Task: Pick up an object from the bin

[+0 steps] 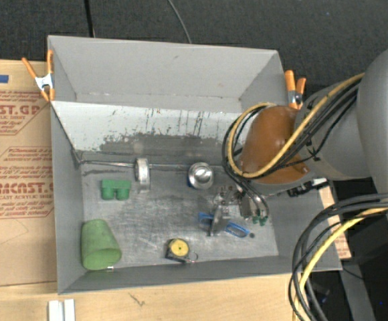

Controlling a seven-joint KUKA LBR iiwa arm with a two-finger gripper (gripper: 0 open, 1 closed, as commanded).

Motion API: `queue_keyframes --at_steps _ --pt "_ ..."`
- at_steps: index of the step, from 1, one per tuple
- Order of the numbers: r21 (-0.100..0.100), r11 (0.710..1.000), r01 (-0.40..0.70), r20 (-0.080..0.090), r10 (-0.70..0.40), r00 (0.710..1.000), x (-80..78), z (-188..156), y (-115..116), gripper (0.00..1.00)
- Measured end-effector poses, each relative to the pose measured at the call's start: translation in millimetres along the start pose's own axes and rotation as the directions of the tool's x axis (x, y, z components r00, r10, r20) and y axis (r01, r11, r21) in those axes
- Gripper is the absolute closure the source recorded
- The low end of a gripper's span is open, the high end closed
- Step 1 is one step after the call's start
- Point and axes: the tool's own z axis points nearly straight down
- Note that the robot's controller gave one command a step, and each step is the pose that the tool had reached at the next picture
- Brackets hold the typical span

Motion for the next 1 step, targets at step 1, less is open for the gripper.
queue_keyframes --at_steps 1 --pt "0.001 0.994 0.106 0.004 -0.106 0.994 -12.7 -154.7 10.7 1.00"
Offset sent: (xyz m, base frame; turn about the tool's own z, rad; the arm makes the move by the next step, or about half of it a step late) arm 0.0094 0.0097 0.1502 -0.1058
